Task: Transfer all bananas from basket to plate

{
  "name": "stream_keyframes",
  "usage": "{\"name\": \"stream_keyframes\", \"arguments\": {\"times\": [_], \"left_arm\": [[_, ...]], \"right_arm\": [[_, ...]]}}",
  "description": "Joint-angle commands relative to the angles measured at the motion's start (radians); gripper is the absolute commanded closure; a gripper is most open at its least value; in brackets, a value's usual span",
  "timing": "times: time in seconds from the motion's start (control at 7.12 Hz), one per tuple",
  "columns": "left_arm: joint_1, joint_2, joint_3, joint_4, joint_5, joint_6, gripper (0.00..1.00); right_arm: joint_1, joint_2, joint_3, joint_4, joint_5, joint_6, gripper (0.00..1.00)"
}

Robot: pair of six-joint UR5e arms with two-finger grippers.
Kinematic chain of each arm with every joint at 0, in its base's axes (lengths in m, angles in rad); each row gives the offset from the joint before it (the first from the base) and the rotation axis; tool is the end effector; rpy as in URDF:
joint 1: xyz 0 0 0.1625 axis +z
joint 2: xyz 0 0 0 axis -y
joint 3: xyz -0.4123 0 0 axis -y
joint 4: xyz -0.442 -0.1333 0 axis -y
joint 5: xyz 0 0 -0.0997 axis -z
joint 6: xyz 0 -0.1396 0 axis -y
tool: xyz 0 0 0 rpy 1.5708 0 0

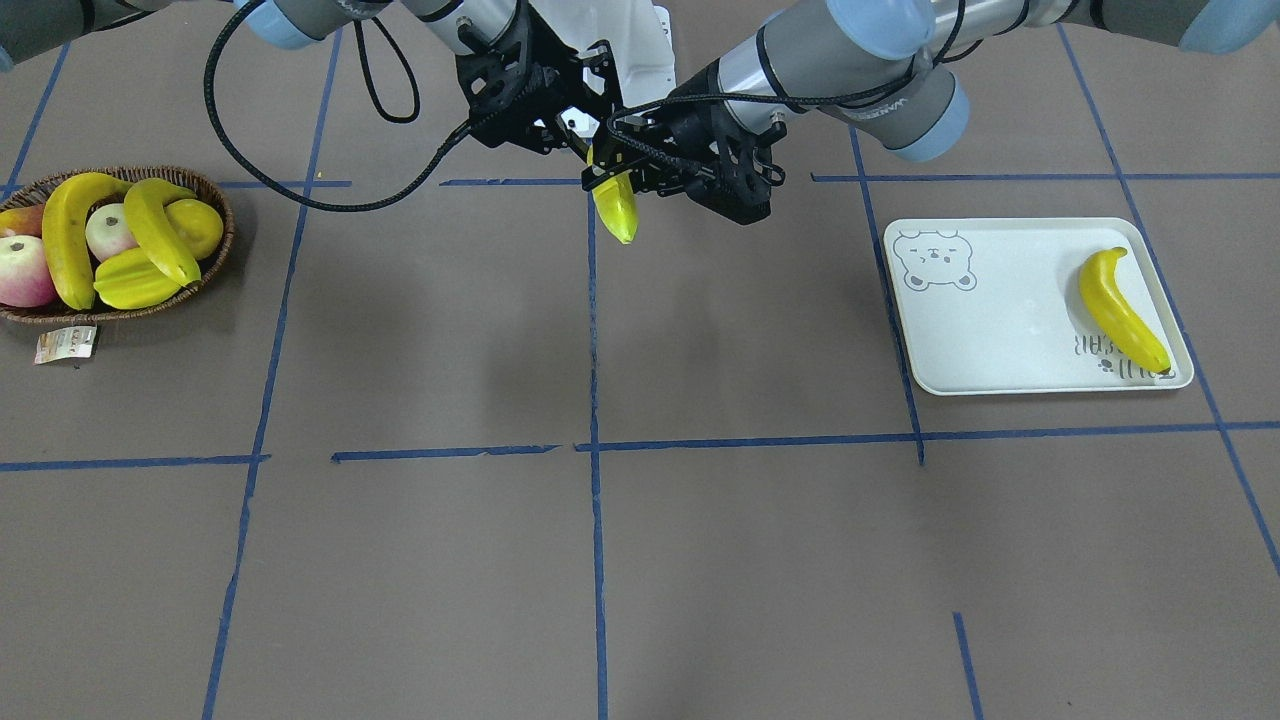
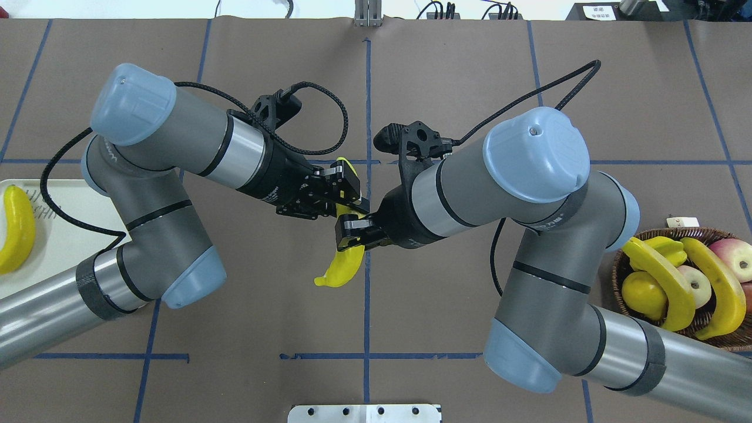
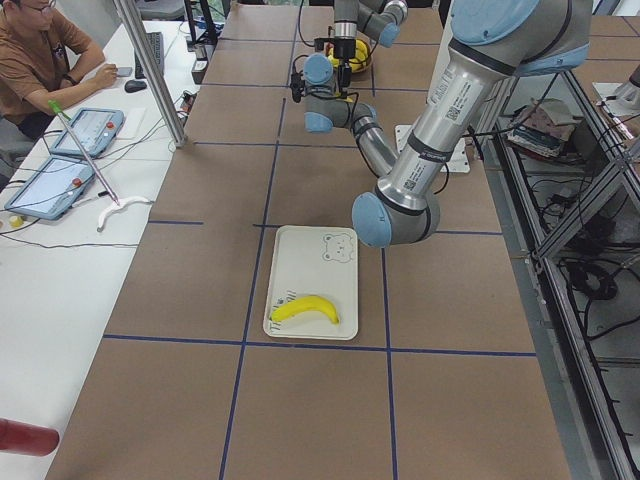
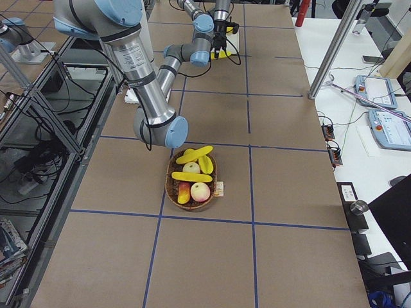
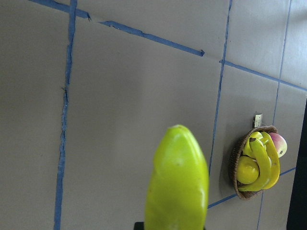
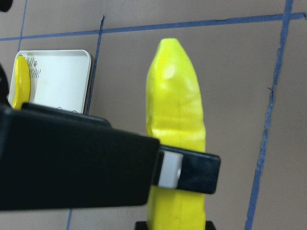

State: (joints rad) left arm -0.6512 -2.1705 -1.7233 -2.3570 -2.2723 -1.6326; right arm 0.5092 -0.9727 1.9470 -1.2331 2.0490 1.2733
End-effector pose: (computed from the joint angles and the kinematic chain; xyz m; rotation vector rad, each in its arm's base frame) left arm 0.5029 -0.4376 0.1047 -0.1029 1.5427 -0.0255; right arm -0.5127 -0.3653 0.0729 0.1296 -1.3366 -0.1346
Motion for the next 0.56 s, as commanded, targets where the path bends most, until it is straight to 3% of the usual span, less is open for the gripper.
{"name": "stream_keyframes", "arguments": {"times": [0.0, 0.42], "left_arm": [[-0.001, 0.001, 0.002, 0.005, 0.000, 0.000, 1.00], [-0.042, 0.015, 0.019, 0.056, -0.006, -0.001, 1.00]], "right_arm": [[0.002, -0.001, 0.010, 0.001, 0.000, 0.015, 0.00], [0.005, -0.011, 0.045, 0.001, -0.001, 0.035, 0.00]]}}
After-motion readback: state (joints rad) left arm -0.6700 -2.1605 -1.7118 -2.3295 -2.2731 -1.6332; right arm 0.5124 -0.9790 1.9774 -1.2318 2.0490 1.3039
